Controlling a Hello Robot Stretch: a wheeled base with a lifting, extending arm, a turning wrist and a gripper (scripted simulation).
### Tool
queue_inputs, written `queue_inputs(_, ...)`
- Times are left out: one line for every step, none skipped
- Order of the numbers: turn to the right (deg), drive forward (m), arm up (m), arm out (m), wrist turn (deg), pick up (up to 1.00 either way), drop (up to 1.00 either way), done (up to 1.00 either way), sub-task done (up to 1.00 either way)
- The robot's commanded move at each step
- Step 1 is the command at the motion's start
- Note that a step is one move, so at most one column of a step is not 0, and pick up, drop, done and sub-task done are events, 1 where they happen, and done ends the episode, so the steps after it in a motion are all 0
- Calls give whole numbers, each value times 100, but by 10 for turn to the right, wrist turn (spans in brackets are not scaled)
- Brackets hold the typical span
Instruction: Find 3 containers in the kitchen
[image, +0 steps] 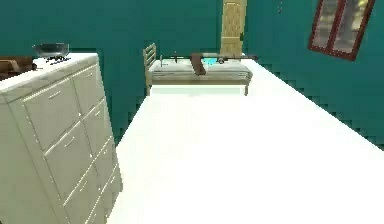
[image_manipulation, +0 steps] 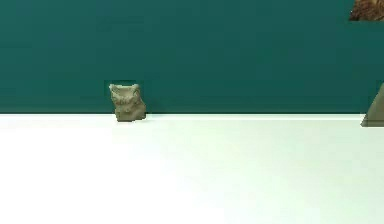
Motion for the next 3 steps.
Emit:
queue_inputs(210, 0, 0, 0, 0, 0, 0, 0, 0)
queue_inputs(0, 100, 0, 0, 0, 0, 0, 0, 0)
queue_inputs(0, 100, 0, 0, 0, 0, 0, 0, 0)
